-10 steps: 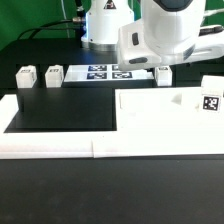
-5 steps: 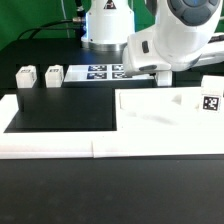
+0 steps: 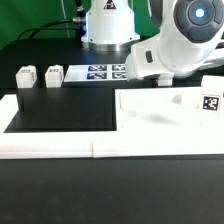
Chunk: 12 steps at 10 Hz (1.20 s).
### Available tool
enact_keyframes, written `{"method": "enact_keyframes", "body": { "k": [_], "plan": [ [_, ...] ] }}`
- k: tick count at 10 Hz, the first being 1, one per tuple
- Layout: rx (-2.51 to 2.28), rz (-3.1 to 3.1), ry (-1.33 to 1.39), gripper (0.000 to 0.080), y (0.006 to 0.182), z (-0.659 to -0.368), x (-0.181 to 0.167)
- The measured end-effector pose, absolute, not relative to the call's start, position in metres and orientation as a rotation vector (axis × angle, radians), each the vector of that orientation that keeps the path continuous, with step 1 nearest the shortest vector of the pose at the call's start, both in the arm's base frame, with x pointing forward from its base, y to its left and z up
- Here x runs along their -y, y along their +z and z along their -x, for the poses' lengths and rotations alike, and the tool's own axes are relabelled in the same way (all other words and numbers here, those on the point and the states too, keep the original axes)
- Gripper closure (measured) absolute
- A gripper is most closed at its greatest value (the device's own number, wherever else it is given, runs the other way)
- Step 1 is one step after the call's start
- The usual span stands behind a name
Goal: Assemble square table
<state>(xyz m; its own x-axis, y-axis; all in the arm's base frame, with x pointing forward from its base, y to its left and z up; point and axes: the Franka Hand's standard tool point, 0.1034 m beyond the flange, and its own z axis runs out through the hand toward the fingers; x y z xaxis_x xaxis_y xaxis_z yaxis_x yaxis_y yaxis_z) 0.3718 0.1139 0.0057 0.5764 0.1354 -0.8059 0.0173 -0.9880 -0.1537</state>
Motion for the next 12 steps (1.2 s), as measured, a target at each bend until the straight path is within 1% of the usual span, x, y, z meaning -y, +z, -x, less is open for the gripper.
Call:
{"method": "enact_keyframes", "body": {
  "k": [1, 2, 3, 4, 5, 12],
  "plan": [
    [0.129, 2.673, 1.383, 0.0151, 0.0056, -0.3719, -0.1136],
    [0.128, 2.673, 1.383, 0.0286, 0.0056, -0.372, -0.1133],
    [0.127, 2.673, 1.383, 0.0458, 0.0056, -0.372, -0.113],
    [0.125, 2.672, 1.383, 0.0458, 0.0057, -0.3721, -0.1127],
    [0.125, 2.672, 1.383, 0.051, 0.0057, -0.3721, -0.1125],
    [0.122, 2.67, 1.383, 0.0509, 0.0063, -0.3728, -0.1109]
  ]
}}
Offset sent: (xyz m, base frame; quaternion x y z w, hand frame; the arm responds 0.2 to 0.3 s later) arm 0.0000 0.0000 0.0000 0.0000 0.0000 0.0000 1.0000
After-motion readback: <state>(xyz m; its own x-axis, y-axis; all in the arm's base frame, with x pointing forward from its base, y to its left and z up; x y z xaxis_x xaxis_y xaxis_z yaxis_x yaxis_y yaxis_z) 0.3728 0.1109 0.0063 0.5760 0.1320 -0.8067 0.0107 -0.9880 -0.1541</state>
